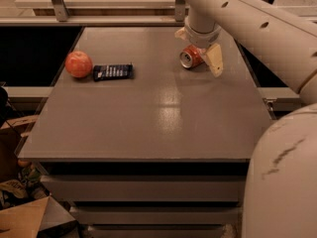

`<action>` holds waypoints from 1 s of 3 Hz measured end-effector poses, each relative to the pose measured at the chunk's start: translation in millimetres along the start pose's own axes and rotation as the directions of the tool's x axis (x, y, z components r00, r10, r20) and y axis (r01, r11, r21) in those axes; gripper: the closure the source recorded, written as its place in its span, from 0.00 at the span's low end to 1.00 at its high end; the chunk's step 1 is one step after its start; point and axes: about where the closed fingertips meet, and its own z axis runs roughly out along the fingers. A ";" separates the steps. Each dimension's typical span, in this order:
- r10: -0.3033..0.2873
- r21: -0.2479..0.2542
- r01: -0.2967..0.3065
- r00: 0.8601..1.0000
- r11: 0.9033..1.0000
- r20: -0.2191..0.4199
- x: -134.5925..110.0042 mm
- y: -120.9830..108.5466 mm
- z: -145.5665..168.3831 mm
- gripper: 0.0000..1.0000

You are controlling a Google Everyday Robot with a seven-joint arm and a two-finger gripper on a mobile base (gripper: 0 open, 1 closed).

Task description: Pick coke can

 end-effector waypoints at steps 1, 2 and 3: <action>0.007 -0.008 -0.007 1.000 1.000 -0.006 5.0 0.5 9.4 0.18; 0.013 -0.008 -0.013 1.000 1.000 -0.008 8.9 1.2 13.5 0.41; 0.014 -0.006 -0.014 1.000 1.000 -0.008 10.8 1.4 15.0 0.64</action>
Offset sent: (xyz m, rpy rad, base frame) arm 0.0131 -0.0130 -0.0074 -0.0019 -0.0084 -0.0247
